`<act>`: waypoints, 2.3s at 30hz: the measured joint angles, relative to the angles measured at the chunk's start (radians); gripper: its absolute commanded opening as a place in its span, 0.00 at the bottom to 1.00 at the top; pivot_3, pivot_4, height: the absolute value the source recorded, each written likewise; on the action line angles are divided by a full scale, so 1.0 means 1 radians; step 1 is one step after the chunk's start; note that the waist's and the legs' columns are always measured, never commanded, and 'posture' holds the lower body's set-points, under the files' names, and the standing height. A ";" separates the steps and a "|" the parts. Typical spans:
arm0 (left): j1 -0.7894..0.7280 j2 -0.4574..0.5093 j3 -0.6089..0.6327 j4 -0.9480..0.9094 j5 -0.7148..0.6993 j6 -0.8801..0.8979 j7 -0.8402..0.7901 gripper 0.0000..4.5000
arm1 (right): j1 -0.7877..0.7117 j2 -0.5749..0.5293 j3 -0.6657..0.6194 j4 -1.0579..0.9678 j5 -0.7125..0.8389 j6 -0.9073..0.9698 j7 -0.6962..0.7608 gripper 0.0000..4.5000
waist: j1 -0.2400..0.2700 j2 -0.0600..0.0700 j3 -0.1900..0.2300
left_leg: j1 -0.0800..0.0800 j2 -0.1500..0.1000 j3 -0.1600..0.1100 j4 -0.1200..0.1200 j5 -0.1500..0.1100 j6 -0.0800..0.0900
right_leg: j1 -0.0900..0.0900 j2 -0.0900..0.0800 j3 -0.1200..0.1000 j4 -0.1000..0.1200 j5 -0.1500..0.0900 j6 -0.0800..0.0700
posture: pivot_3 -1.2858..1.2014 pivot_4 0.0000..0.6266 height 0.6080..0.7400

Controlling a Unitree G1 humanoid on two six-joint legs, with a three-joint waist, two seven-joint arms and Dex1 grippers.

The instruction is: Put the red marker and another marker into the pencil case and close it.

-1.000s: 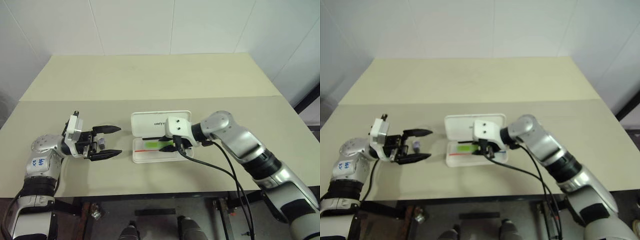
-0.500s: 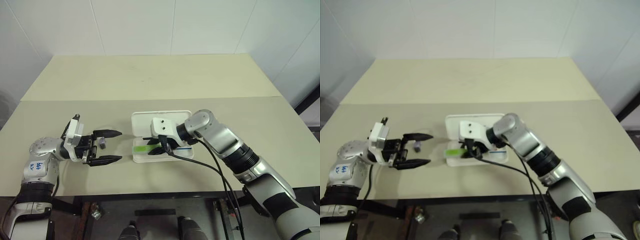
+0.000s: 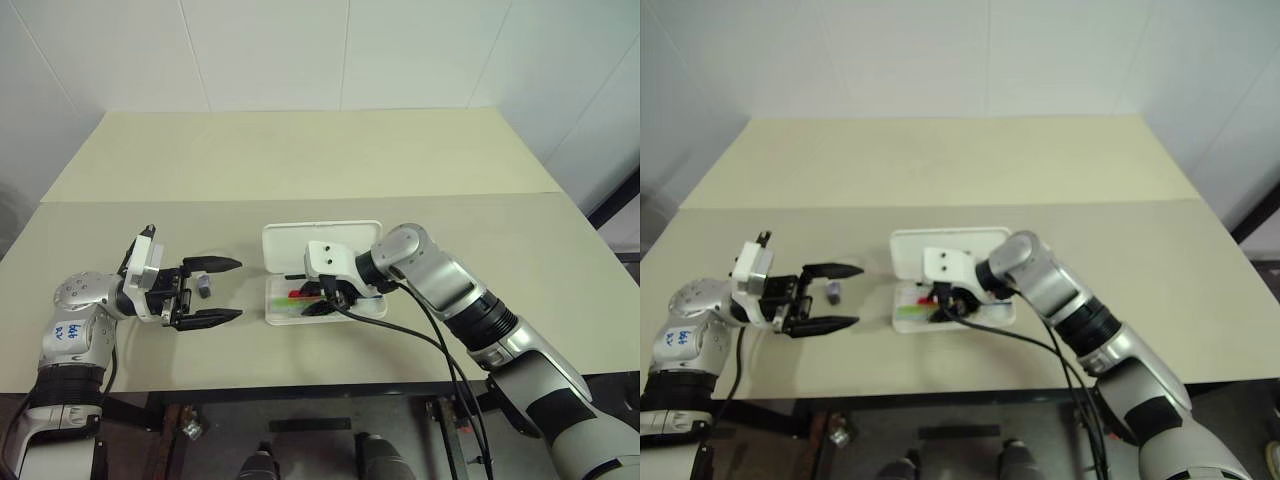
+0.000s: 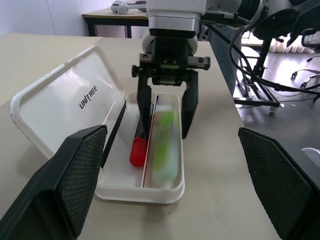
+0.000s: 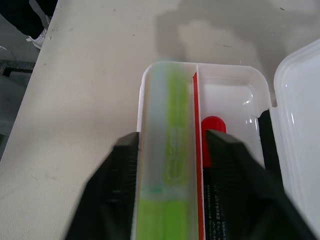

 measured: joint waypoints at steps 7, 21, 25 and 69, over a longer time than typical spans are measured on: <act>0.000 0.000 0.000 -0.004 0.000 0.002 0.000 1.00 | 0.016 -0.003 -0.005 -0.035 0.005 0.024 0.005 1.00 | 0.000 0.000 0.000 | 0.000 0.000 0.000 0.001 0.000 0.000 | 0.000 0.000 0.000 0.001 0.000 0.000 | 0.52 0.24 1.00; 0.154 -0.008 0.048 -0.187 -0.010 0.073 0.126 1.00 | 0.125 -0.058 -0.228 -0.361 0.218 0.188 -0.021 1.00 | 0.003 0.000 0.000 | 0.000 0.000 -0.001 0.002 0.000 0.000 | 0.000 0.000 0.000 0.002 0.000 -0.001 | 0.52 0.24 1.00; 0.244 -0.007 0.079 -0.301 -0.010 0.142 0.262 1.00 | 0.192 -0.093 -0.286 -0.433 0.288 0.216 -0.032 1.00 | 0.004 0.000 0.000 | 0.001 0.000 0.000 0.002 0.000 0.000 | 0.001 0.000 0.000 0.002 0.000 -0.001 | 0.52 0.24 1.00; 0.184 -0.380 0.089 -0.629 0.287 0.911 1.554 0.65 | 0.220 -0.168 -0.357 -0.310 0.311 0.097 -0.130 1.00 | 0.007 -0.001 -0.001 | 0.001 -0.001 0.000 0.008 0.001 -0.001 | 0.005 0.000 0.001 -0.003 0.004 0.001 | 0.52 0.24 1.00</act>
